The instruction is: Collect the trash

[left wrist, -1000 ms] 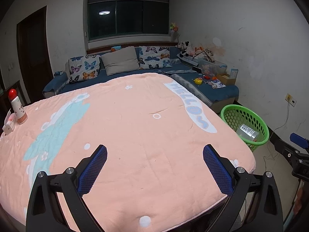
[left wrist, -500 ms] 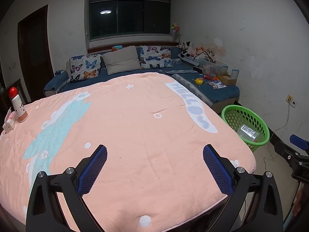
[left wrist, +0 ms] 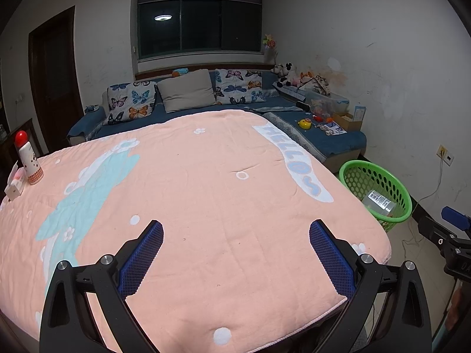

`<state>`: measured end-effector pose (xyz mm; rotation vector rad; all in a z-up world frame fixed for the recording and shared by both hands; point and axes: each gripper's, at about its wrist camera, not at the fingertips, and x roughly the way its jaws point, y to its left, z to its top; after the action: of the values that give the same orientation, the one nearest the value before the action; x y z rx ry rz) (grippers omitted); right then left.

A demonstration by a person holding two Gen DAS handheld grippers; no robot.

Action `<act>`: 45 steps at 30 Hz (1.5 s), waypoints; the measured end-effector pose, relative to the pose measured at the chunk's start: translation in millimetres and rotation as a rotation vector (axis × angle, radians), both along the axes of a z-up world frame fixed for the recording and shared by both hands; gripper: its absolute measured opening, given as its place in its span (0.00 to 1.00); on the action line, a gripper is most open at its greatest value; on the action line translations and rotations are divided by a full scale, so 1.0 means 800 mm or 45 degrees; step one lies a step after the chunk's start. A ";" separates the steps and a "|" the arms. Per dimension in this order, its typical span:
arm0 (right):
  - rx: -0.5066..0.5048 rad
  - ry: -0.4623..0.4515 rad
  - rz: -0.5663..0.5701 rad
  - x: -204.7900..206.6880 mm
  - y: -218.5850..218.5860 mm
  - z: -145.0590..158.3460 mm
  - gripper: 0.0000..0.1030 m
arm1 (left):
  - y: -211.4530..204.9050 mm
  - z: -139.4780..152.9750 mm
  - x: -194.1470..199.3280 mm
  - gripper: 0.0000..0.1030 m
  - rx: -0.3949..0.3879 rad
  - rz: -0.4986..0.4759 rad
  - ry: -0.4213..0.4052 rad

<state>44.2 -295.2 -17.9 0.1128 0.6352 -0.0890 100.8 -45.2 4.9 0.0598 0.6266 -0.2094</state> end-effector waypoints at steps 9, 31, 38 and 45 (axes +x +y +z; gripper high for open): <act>0.003 0.005 0.000 0.001 0.000 -0.002 0.96 | 0.002 -0.002 0.000 0.93 0.000 0.009 0.000; 0.005 -0.002 0.000 0.001 0.002 -0.002 0.96 | 0.002 -0.002 -0.002 0.93 0.001 0.021 -0.005; -0.010 -0.032 0.006 -0.003 0.005 0.005 0.96 | 0.003 0.002 -0.004 0.93 0.000 0.031 -0.022; 0.010 -0.054 0.007 -0.005 0.002 0.006 0.96 | 0.006 0.006 -0.007 0.93 0.007 0.046 -0.049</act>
<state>40.2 -293.6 -13.0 0.1200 0.5935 -0.0790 95.3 -40.6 9.9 0.0579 0.5894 -0.1713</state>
